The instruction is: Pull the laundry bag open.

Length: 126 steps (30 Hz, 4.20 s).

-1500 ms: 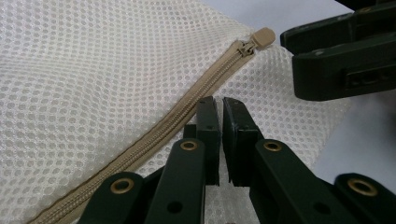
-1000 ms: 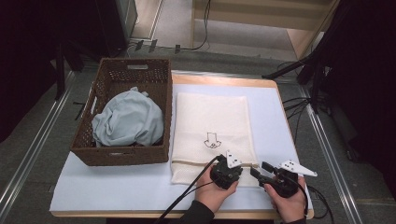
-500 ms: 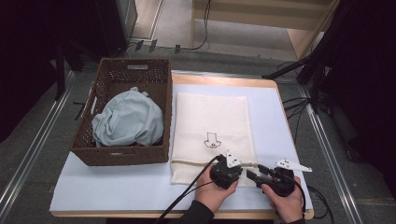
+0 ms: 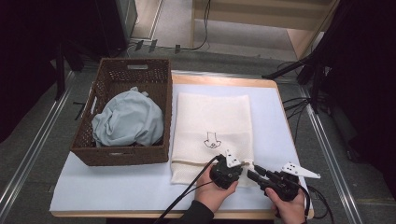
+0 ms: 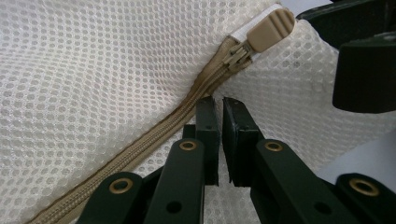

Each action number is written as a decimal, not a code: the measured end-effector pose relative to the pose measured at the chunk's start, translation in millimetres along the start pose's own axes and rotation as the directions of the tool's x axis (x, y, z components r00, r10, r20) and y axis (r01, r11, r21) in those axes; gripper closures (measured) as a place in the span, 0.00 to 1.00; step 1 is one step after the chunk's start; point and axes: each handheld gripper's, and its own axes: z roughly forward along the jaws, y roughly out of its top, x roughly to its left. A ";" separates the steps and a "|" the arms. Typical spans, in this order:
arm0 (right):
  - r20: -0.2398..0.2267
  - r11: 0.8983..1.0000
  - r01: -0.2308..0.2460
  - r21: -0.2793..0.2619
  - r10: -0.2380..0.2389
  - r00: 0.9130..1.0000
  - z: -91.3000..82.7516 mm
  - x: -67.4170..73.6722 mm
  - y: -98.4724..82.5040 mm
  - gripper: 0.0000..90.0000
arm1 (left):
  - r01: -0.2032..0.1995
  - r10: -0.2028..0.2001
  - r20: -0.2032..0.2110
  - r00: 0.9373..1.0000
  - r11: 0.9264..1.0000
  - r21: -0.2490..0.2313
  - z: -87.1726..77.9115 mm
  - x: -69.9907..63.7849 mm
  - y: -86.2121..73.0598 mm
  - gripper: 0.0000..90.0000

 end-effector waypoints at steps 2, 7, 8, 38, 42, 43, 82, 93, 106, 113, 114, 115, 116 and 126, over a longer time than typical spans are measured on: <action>-0.014 1.000 -0.007 0.002 0.007 1.000 0.1 -1.1 -0.7 0.70 | 0.002 -0.002 0.001 1.000 1.000 -0.002 0.1 0.0 -0.1 0.95; -0.025 1.000 -0.020 0.007 0.020 0.999 0.3 -3.9 -1.5 0.74 | 0.003 -0.003 0.000 1.000 1.000 -0.001 0.1 0.0 -0.1 0.95; -0.026 1.000 -0.023 0.012 0.023 0.999 1.0 -4.8 -1.9 0.74 | 0.003 -0.003 0.000 1.000 1.000 -0.001 0.1 0.0 -0.1 0.95; 0.115 1.000 0.020 0.010 -0.021 0.993 0.6 1.7 -1.9 0.96 | 0.098 -0.096 0.038 0.995 0.994 -0.048 -9.7 10.1 0.6 0.73; 0.125 1.000 0.026 0.006 -0.026 0.992 1.2 3.4 -2.4 0.96 | 0.172 -0.169 0.038 0.985 0.980 -0.098 -20.6 19.4 8.0 0.76; 0.125 1.000 0.024 0.006 -0.025 0.992 1.3 3.7 -2.5 0.96 | 0.190 -0.186 0.040 0.982 0.974 -0.126 -27.0 21.4 15.5 0.77; 0.159 0.998 0.061 0.005 -0.061 0.985 2.4 5.9 -3.4 0.96 | 0.217 -0.201 0.143 0.969 0.970 -0.112 -20.8 8.4 26.7 0.78; 0.165 0.998 0.061 -0.002 -0.060 0.985 2.2 5.5 -3.6 0.96 | 0.244 -0.227 0.175 0.958 0.966 -0.081 -18.7 16.3 15.7 0.94; 0.196 0.994 0.104 -0.017 -0.099 0.976 2.3 10.9 -3.7 0.97 | 0.275 -0.251 0.226 0.941 0.958 -0.082 -16.5 21.6 8.2 0.97; 0.226 0.989 0.142 -0.035 -0.130 0.965 1.6 14.4 -2.5 0.99 | 0.284 -0.259 0.225 0.939 0.955 -0.087 -14.1 22.9 5.2 0.98; 0.227 0.989 0.144 -0.035 -0.132 0.965 1.8 14.4 -2.5 0.99 | 0.288 -0.264 0.223 0.938 0.954 -0.085 -13.4 23.0 4.6 0.98; 0.228 0.989 0.144 -0.034 -0.133 0.965 2.2 14.7 -2.6 0.99 | 0.290 -0.266 0.223 0.938 0.954 -0.082 -12.7 23.3 3.9 0.98; 0.229 0.989 0.142 -0.031 -0.132 0.965 2.5 14.9 -2.9 0.99 | 0.291 -0.267 0.223 0.938 0.953 -0.081 -12.0 23.4 3.2 0.98; 0.217 0.991 0.128 -0.035 -0.118 0.969 3.2 10.7 -3.5 0.97 | 0.304 -0.268 0.254 0.930 0.946 -0.115 -11.4 25.2 -2.3 0.98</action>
